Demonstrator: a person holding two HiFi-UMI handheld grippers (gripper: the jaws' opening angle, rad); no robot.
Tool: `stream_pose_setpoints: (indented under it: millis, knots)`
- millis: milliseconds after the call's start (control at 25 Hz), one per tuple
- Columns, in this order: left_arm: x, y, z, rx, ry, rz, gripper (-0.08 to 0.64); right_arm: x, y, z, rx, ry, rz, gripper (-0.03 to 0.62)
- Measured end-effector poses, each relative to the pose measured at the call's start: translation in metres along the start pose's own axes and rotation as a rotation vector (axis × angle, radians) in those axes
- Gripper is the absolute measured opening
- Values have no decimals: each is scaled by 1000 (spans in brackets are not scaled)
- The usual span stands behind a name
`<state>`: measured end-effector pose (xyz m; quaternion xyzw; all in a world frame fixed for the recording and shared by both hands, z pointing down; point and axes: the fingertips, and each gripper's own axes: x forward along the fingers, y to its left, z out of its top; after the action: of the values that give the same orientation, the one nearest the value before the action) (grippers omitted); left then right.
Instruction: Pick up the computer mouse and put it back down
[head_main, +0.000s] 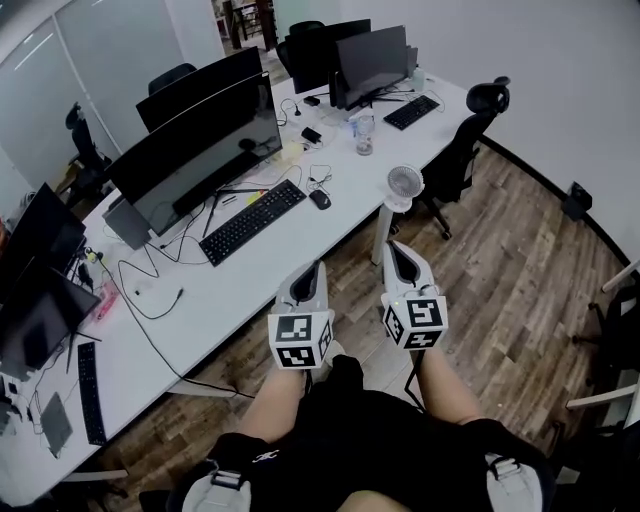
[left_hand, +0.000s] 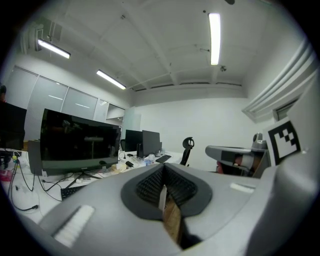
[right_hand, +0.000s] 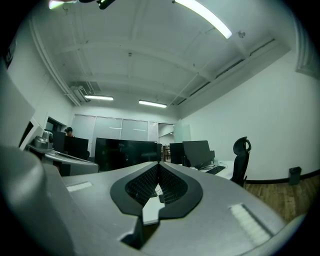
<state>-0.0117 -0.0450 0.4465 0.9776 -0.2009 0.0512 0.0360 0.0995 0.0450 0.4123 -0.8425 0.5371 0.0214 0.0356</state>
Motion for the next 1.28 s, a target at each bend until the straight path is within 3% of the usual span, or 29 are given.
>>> stream_pose_setpoints:
  millis: [360,680,880,1040,1280]
  knots:
    - [124,53,37,-6,-18,-10,51,132,-35,4,12,12,30,5]
    - [204,117,44,-30,-6,23,51,240,-41,-5,4,22,65,5]
    - [232,146,42,-66,-11,41,51,281,-45,-16,5,44,72,5]
    - [244,159,39,-50,11,66,51,303,-49,-21,33,53,89,5]
    - [254,178,49,-39,-5,162,51,337,-51,-20,53,40,170,5]
